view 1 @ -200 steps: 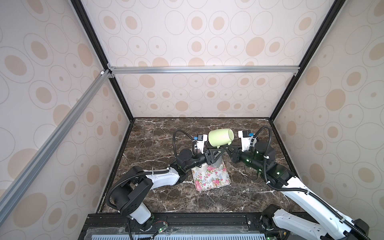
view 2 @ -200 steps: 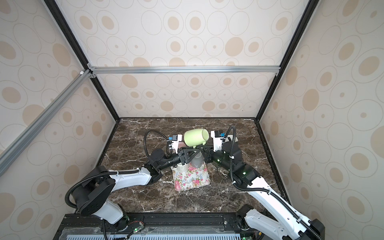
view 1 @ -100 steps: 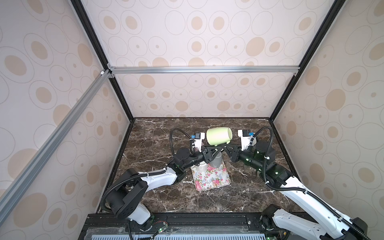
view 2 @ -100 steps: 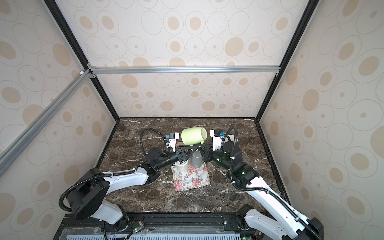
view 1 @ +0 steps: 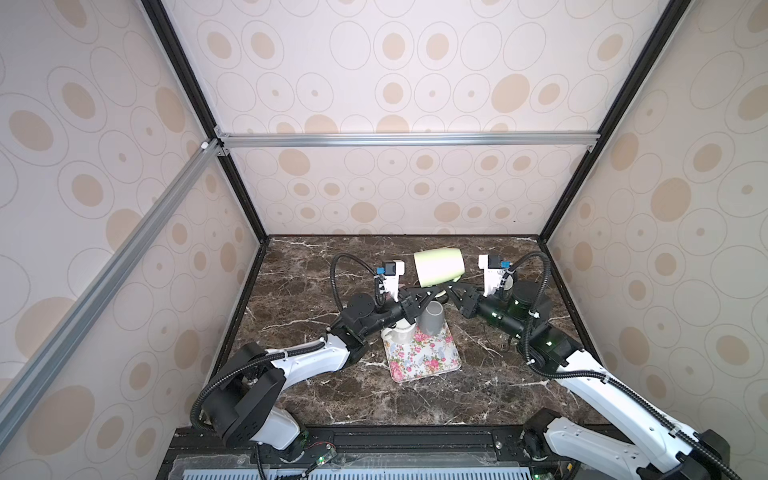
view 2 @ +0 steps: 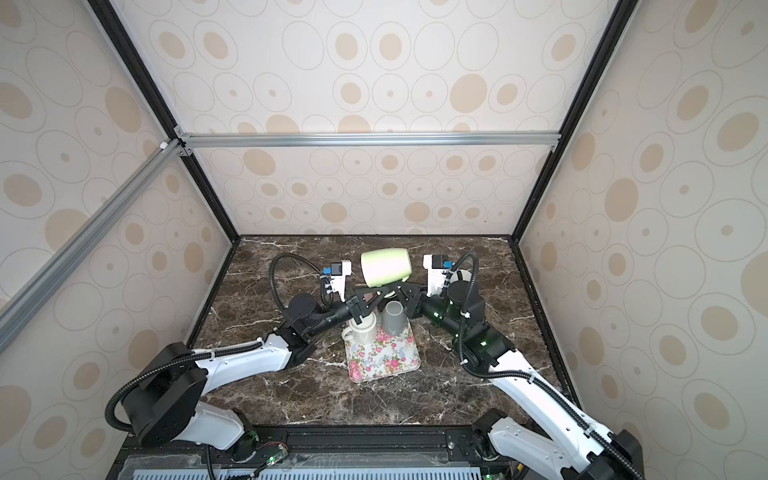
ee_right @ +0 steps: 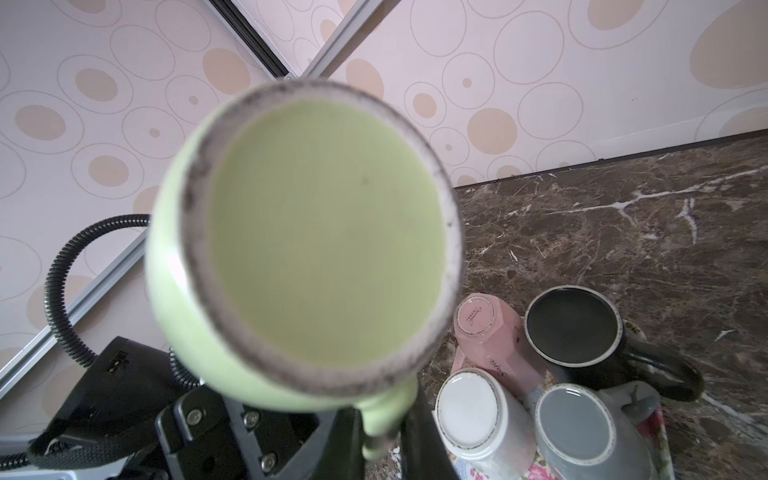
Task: Turn the mug right side up
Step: 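Grasp the light green mug with the left gripper while the right gripper releases it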
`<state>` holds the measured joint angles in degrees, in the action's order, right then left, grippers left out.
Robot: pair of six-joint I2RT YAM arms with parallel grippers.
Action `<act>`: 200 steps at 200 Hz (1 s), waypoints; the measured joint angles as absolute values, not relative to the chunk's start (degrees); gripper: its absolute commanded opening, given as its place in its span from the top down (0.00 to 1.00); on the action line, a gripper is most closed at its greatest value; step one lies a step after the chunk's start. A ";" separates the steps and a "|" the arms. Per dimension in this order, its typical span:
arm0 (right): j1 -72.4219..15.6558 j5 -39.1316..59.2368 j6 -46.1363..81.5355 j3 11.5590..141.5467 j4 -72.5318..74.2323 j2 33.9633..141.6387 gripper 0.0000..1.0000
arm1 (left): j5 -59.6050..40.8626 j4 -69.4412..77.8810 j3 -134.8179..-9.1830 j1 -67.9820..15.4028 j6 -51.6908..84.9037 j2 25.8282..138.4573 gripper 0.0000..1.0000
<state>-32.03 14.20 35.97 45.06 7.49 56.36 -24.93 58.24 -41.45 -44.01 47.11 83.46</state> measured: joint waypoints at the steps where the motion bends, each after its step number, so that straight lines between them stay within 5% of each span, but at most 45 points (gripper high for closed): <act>1: -32.03 14.17 35.97 45.06 7.49 56.42 1.00 | -24.91 58.17 -41.45 -44.01 47.09 83.46 1.00; 17: -32.03 14.09 36.23 45.04 7.64 57.06 0.99 | -24.25 57.25 -41.45 -44.01 46.59 83.42 1.00; 68: -32.49 14.24 34.28 43.99 7.88 59.07 0.57 | -23.03 53.49 -41.41 -44.86 45.74 82.06 1.00; 111: -32.29 13.08 32.64 42.37 6.90 59.24 0.34 | -21.17 48.21 -40.95 -45.23 44.18 79.96 1.00; 200: -32.73 10.50 30.17 39.48 1.32 54.81 0.26 | -9.52 33.61 -40.95 -45.65 38.96 74.46 1.00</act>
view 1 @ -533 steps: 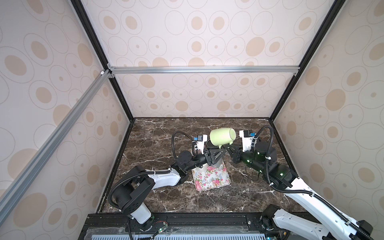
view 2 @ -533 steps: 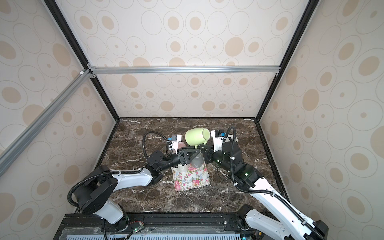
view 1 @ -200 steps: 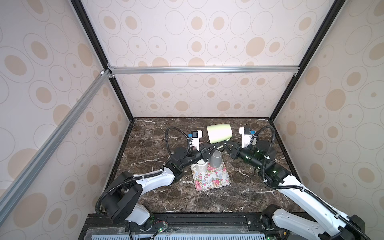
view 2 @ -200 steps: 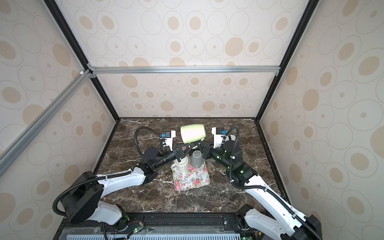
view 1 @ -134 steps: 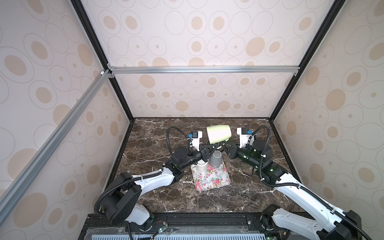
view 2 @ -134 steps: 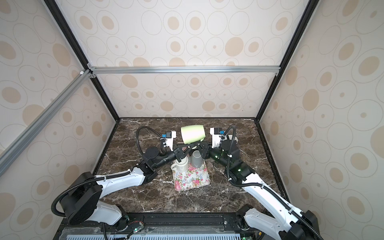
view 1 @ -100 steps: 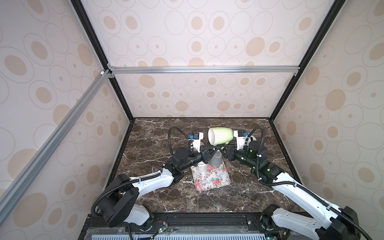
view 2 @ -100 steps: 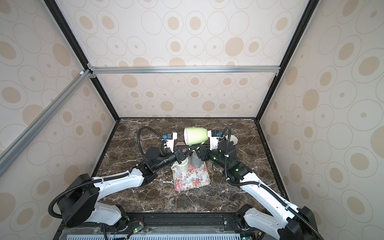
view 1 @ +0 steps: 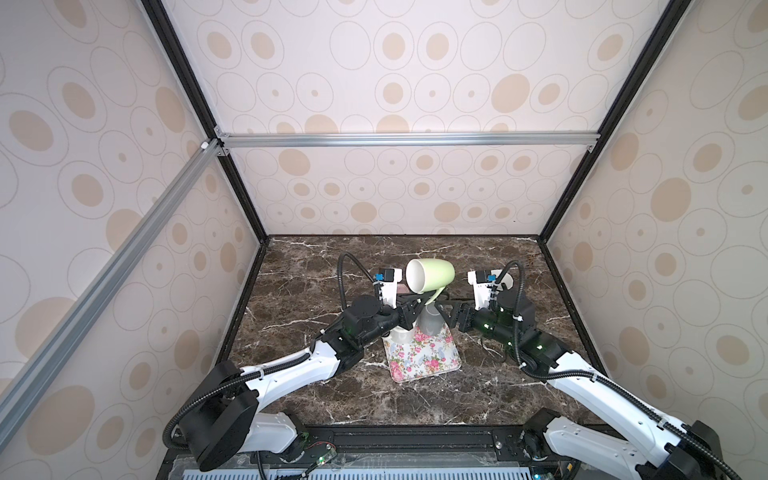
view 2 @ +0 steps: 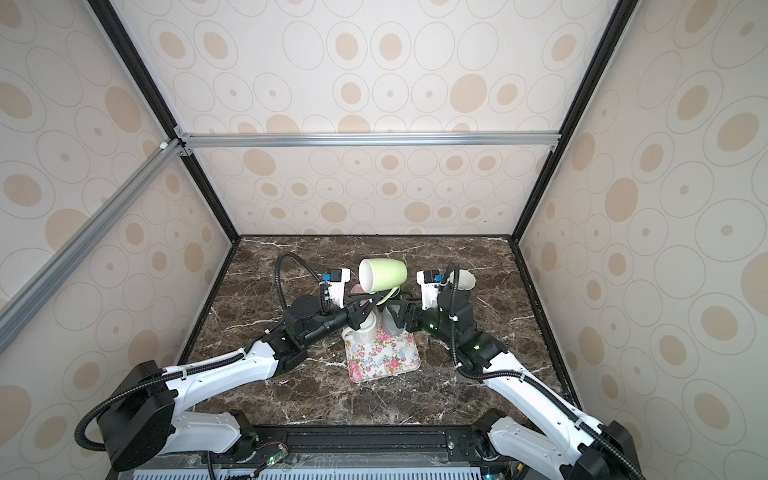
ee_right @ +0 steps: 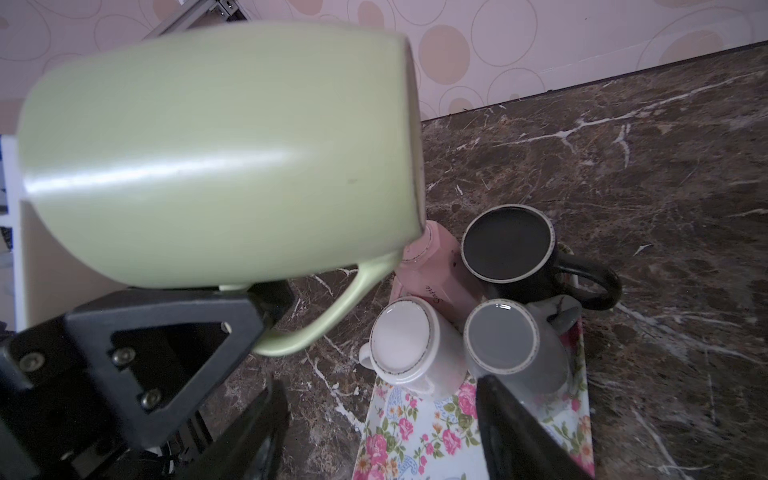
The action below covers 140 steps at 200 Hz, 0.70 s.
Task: Turn the mug right side up
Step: 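Grasp the light green mug with the left gripper while the right gripper releases it, then lower the mug upright past the tray with the left gripper while the right gripper withdraws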
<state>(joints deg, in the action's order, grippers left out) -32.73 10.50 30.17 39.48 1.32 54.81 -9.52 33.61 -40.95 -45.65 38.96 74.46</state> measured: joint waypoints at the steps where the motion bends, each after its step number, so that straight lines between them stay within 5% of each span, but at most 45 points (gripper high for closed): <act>1: -32.73 10.46 30.13 39.48 1.28 54.76 0.26 | -9.41 33.50 -40.95 -45.63 38.94 74.41 1.00; 140: -32.75 5.69 28.34 32.34 -5.34 45.71 0.11 | 11.05 0.49 -45.95 -37.01 31.62 68.79 1.00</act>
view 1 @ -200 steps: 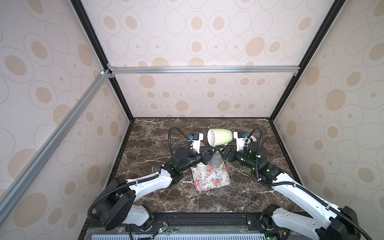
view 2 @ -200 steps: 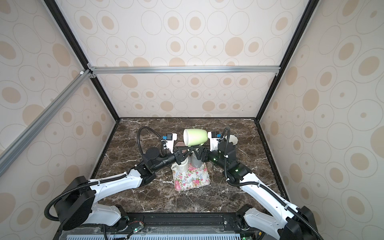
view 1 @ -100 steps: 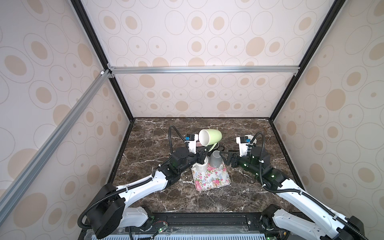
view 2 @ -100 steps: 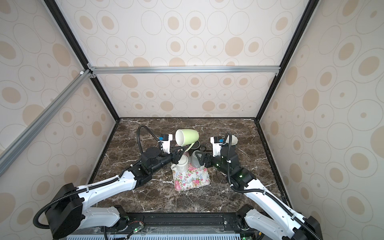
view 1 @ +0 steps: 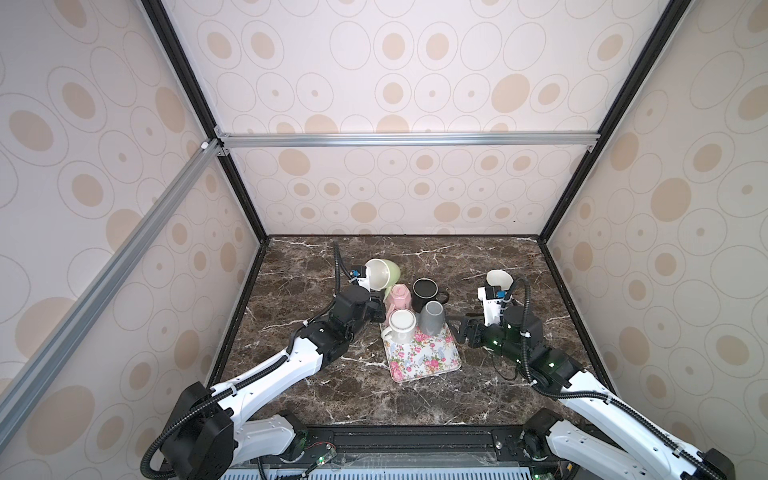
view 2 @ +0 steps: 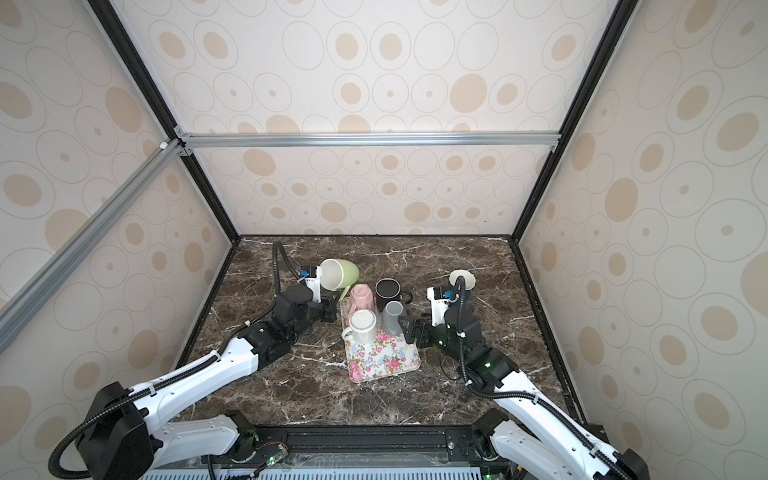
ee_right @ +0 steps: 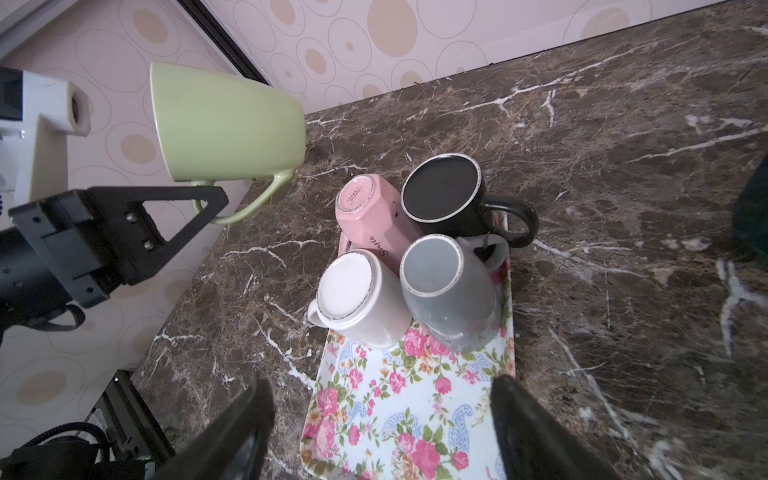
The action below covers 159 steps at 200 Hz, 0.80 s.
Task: Turn the mug right side up
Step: 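Lower the mug upright past the tray with the left gripper while the right gripper withdraws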
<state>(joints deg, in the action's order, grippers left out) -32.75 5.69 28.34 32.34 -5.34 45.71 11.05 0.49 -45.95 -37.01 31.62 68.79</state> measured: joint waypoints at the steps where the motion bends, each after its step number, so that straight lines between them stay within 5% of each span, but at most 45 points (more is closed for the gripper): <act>1: -32.75 5.74 28.32 32.25 -5.43 45.56 0.11 | 11.14 0.34 -45.98 -36.95 31.62 68.79 1.00; 75: -32.77 5.30 27.57 29.45 -8.49 39.11 0.10 | 19.57 -10.90 -49.23 -28.21 29.10 70.50 1.00; 159: -32.77 3.81 26.89 27.27 -9.54 40.23 0.10 | 15.70 -15.64 -52.01 -20.12 27.38 81.32 1.00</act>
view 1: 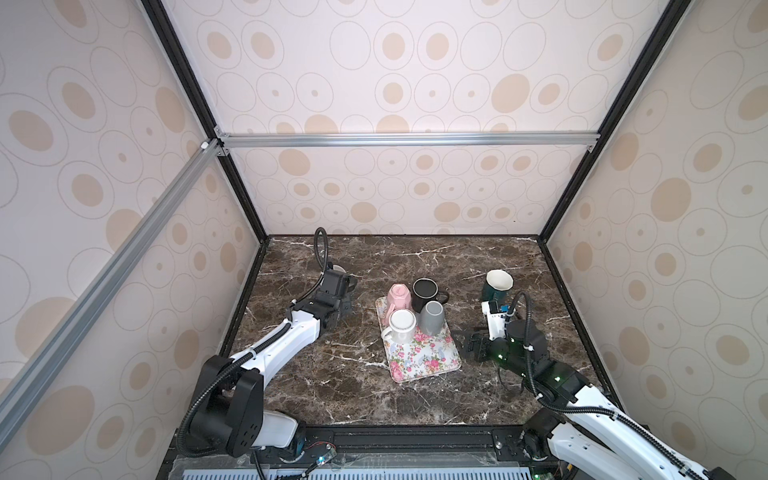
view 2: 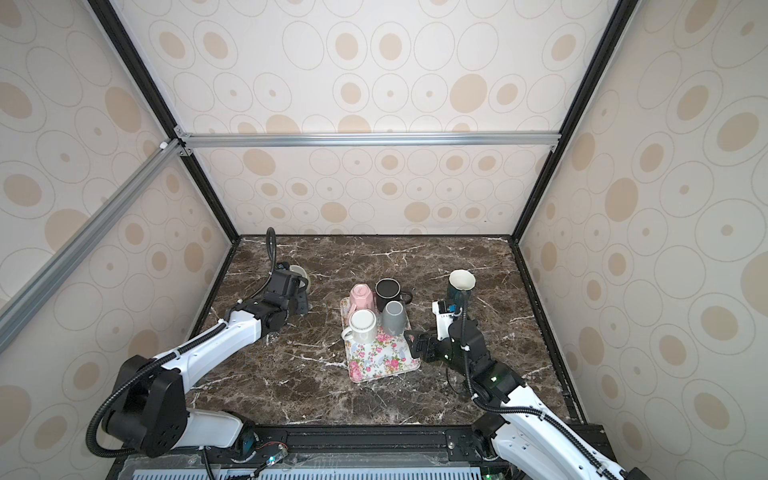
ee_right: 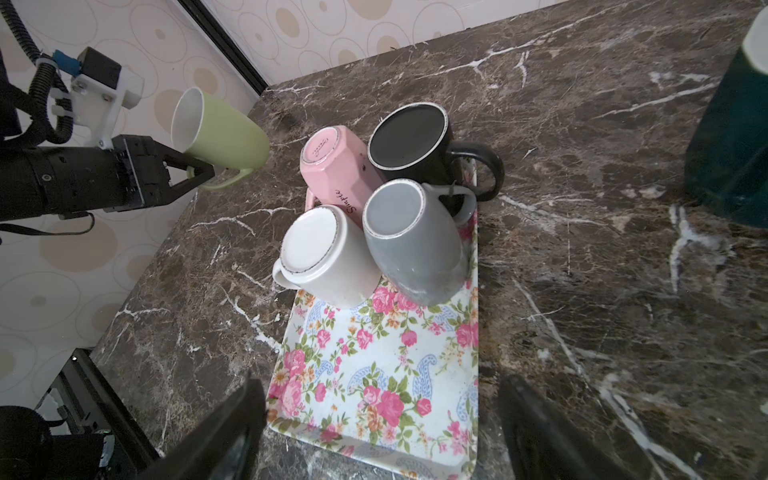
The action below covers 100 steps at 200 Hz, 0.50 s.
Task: Turn the mug right side up
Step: 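Lower the mug upright past the tray with the left gripper while the right gripper withdraws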
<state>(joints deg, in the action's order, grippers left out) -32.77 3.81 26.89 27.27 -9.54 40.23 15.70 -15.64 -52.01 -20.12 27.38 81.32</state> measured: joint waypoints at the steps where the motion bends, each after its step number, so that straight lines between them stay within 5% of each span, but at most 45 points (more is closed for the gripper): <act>1: -32.77 3.79 26.87 27.27 -9.56 40.23 0.10 | 15.64 -15.64 -52.01 -20.05 27.35 81.36 1.00; 100: -32.77 1.48 26.50 27.27 -11.18 43.27 0.10 | 9.69 -17.15 -55.72 -18.04 25.58 88.51 1.00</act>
<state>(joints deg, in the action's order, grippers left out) -32.77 1.48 26.50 27.27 -11.18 43.27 9.69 -17.15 -55.72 -18.04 25.58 88.51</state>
